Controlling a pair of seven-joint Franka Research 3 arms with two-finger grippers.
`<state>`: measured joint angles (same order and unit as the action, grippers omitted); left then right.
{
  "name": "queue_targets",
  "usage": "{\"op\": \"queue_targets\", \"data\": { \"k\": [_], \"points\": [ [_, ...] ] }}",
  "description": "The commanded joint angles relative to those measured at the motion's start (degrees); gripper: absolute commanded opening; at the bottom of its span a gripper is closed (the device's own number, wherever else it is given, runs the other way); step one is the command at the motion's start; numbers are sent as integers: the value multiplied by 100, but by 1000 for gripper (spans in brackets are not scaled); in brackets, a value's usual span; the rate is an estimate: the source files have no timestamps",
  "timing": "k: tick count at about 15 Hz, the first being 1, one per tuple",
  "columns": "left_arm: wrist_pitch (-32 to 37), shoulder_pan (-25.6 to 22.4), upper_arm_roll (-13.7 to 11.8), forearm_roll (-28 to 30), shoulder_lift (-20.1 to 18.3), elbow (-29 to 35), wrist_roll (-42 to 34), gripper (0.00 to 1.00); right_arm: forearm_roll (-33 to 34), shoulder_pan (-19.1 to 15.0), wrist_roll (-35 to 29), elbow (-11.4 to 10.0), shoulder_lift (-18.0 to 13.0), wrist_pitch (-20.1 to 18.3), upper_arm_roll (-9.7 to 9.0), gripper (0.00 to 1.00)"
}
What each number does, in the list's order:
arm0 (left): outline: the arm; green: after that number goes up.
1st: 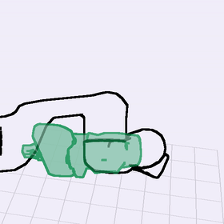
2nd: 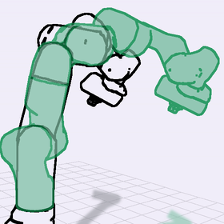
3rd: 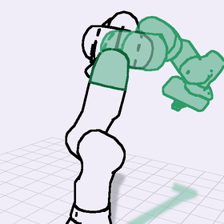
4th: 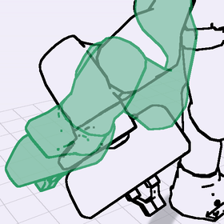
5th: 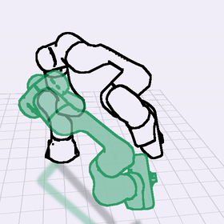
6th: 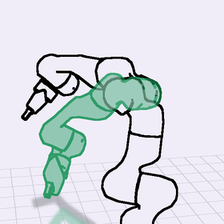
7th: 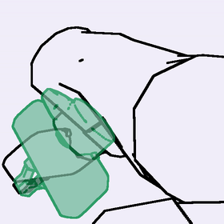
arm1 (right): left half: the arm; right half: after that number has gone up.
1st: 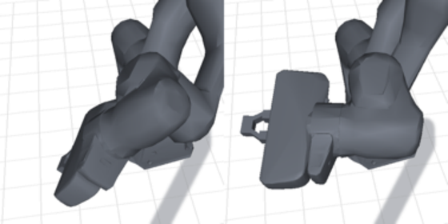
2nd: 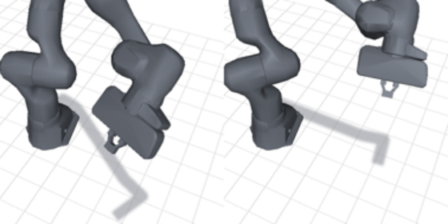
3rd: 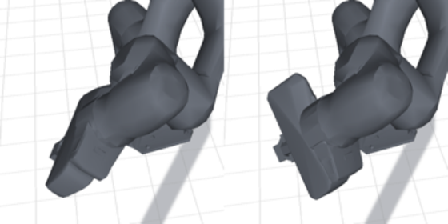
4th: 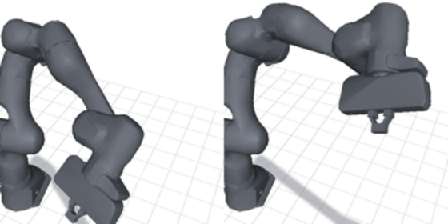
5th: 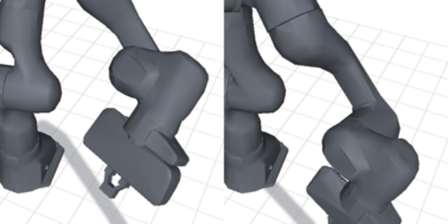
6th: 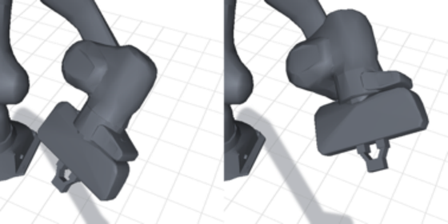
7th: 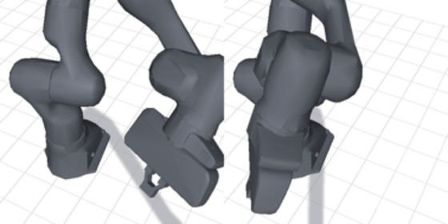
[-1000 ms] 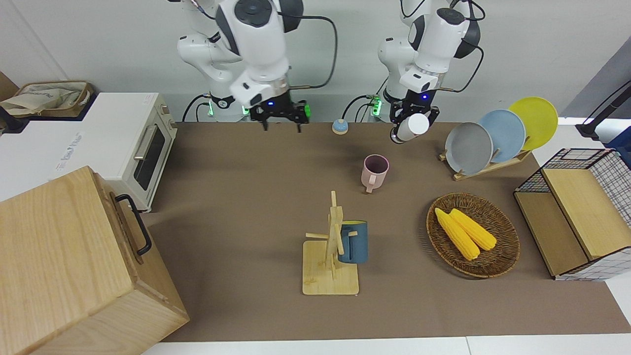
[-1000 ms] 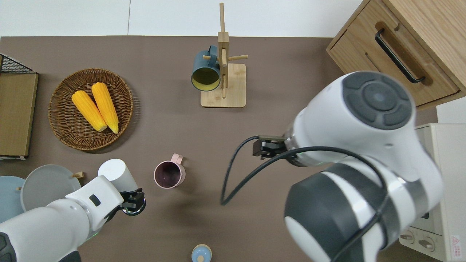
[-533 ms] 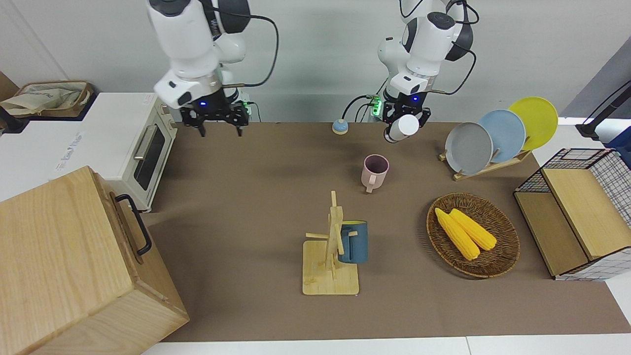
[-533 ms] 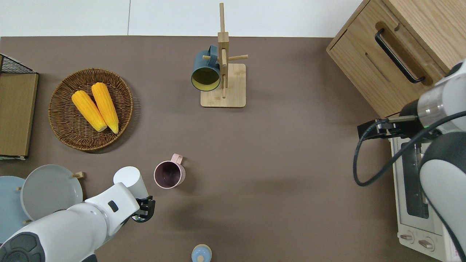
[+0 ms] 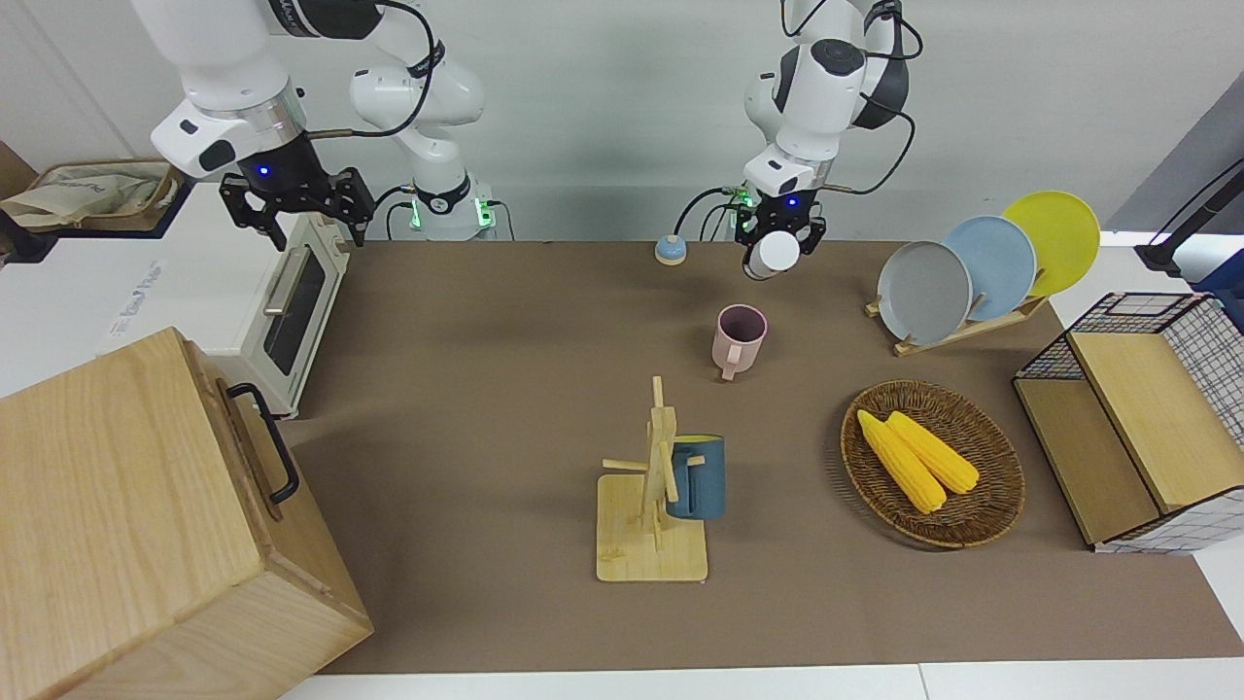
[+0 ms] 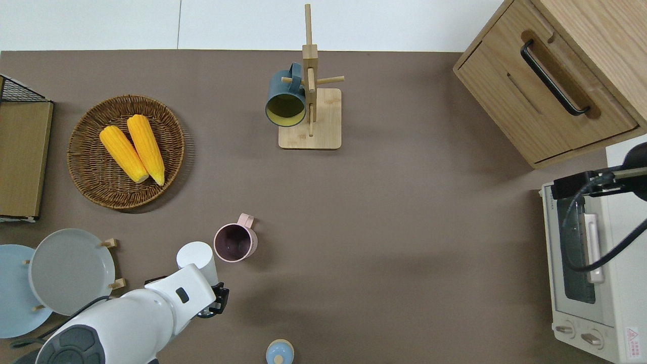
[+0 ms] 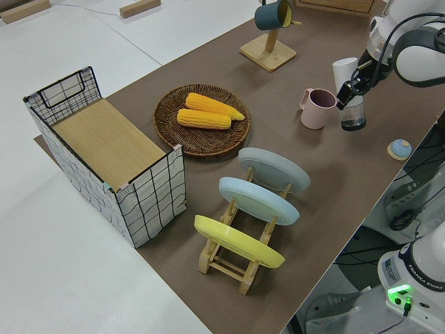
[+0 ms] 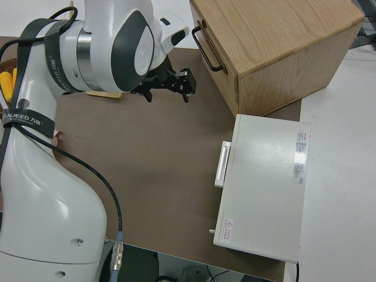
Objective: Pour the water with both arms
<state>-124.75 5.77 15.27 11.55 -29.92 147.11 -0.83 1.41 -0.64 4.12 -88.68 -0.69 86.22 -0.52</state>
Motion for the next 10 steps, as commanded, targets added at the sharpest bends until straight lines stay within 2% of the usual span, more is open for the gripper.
{"op": "queue_targets", "data": {
  "k": [1, 10],
  "points": [
    [-102, 91, -7, 58, -224, 160, 74, 0, 106, -94, 160, -158, -248, -88, -72, 994],
    [135, 65, 63, 40, -119, 169, 74, 0, -9, -138, 116, -158, -257, -96, -63, 994]
  ]
}}
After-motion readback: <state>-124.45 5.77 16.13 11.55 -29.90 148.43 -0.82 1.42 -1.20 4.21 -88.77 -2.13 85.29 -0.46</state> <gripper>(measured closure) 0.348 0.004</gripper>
